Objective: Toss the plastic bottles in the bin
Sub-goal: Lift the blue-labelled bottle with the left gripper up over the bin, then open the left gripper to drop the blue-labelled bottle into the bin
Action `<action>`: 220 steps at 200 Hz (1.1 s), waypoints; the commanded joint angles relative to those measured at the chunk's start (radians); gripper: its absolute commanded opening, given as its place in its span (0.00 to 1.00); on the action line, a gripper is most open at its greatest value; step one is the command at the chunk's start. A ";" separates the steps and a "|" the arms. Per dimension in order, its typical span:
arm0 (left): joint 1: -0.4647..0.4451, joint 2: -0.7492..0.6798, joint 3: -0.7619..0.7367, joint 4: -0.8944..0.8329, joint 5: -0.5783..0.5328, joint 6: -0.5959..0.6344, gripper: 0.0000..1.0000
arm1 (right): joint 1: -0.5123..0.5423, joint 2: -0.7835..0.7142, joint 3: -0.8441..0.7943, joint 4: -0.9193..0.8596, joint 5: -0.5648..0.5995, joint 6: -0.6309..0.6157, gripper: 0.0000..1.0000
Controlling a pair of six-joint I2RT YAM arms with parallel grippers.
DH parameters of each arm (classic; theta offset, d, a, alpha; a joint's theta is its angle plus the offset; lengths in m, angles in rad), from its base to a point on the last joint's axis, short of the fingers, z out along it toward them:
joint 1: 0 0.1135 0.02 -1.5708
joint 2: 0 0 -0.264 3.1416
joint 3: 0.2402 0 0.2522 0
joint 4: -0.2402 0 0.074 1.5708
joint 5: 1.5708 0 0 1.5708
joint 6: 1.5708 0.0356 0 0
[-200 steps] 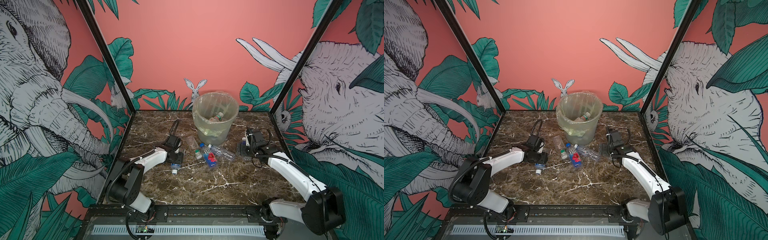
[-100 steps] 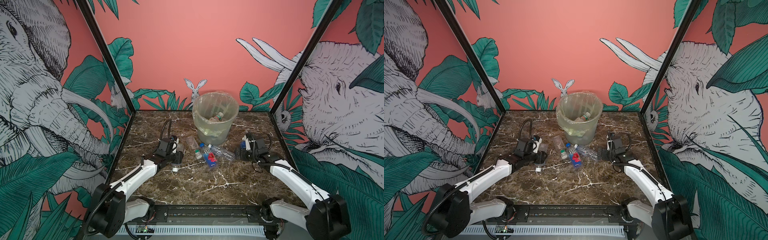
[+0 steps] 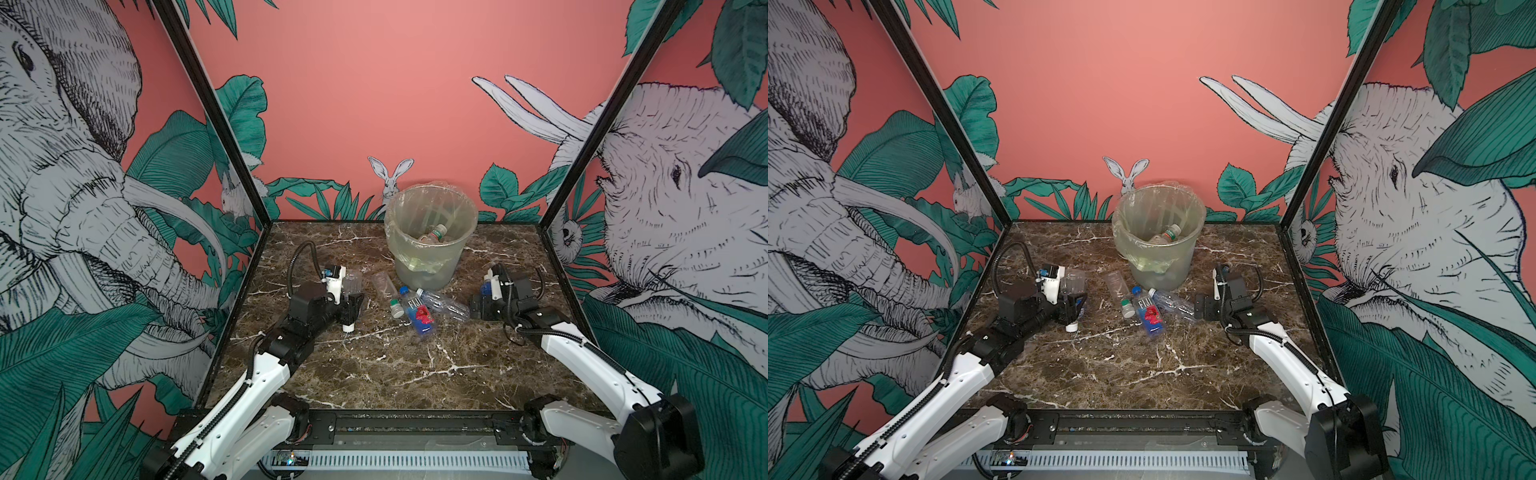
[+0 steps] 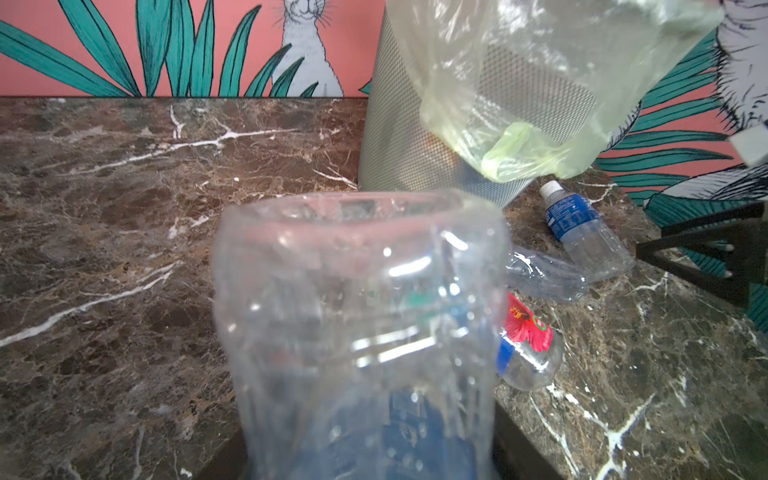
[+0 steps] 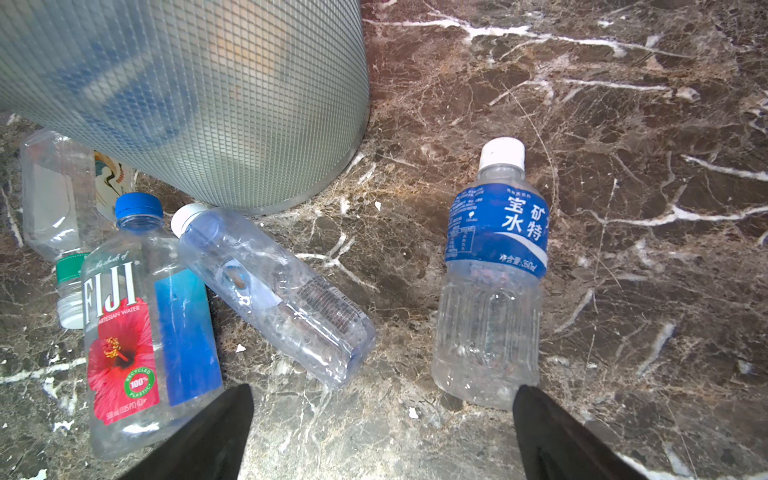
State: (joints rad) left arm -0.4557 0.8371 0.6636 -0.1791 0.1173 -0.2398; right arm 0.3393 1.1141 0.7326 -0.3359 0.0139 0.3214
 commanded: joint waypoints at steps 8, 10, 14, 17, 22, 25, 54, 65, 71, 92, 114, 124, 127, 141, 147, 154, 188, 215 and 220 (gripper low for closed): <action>-0.003 -0.003 0.138 -0.008 0.013 0.022 0.61 | -0.002 -0.010 -0.009 0.034 0.001 -0.016 0.99; -0.003 0.002 0.148 -0.008 0.015 0.023 0.61 | -0.002 -0.010 -0.010 0.033 0.001 -0.016 0.99; -0.003 0.013 0.170 -0.009 0.016 0.024 0.61 | -0.001 -0.012 -0.010 0.033 0.001 -0.016 0.99; -0.003 0.021 0.185 -0.008 0.021 0.025 0.61 | -0.002 -0.013 -0.010 0.033 0.000 -0.016 0.99; -0.003 0.039 0.215 -0.007 0.027 0.027 0.61 | -0.002 -0.013 -0.010 0.034 -0.001 -0.016 0.99; -0.003 0.051 0.235 -0.007 0.031 0.028 0.61 | -0.002 -0.015 -0.010 0.035 0.000 -0.015 0.99; -0.008 0.222 0.450 0.049 0.084 0.010 0.60 | -0.002 -0.020 -0.010 0.039 0.000 -0.018 0.99; -0.024 0.314 0.552 0.076 0.107 0.013 0.60 | -0.002 -0.021 -0.010 0.039 0.000 -0.017 1.00; -0.039 0.373 0.618 0.082 0.110 0.022 0.60 | -0.002 -0.020 -0.010 0.040 0.001 -0.016 1.00; -0.087 0.618 0.901 0.068 0.154 0.047 0.59 | -0.002 -0.026 -0.010 0.034 0.004 -0.016 0.99; -0.100 0.895 1.254 -0.023 0.206 0.040 0.79 | -0.002 -0.033 -0.007 0.027 0.010 -0.014 1.00; -0.098 0.999 1.445 -0.126 0.161 0.056 0.99 | -0.002 -0.036 -0.005 0.021 0.010 -0.012 1.00; -0.097 1.023 1.487 -0.151 0.148 0.063 1.00 | -0.003 -0.037 -0.004 0.019 0.009 -0.011 0.99; -0.090 1.069 1.589 -0.207 0.097 0.091 0.99 | -0.003 -0.048 -0.001 0.011 0.007 -0.007 0.99; -0.089 1.059 1.589 -0.202 0.093 0.095 1.00 | -0.002 -0.054 -0.001 0.008 0.007 -0.005 0.99; -0.089 1.037 1.568 -0.184 0.089 0.096 1.00 | -0.003 -0.063 0.001 0.002 0.013 -0.003 1.00; -0.087 0.891 1.381 -0.101 0.096 0.089 0.99 | -0.002 -0.075 0.013 -0.019 0.024 0.006 1.00; -0.088 0.796 1.246 -0.093 0.070 0.105 0.99 | -0.003 -0.021 0.044 -0.052 0.067 0.020 0.99; -0.088 0.779 1.217 -0.092 0.062 0.109 1.00 | -0.004 -0.011 0.048 -0.057 0.076 0.023 0.99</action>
State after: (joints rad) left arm -0.5423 1.7382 1.9667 -0.3046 0.2108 -0.1608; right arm 0.3393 1.0657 0.7410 -0.3611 0.0376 0.3237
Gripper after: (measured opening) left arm 0.994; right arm 0.994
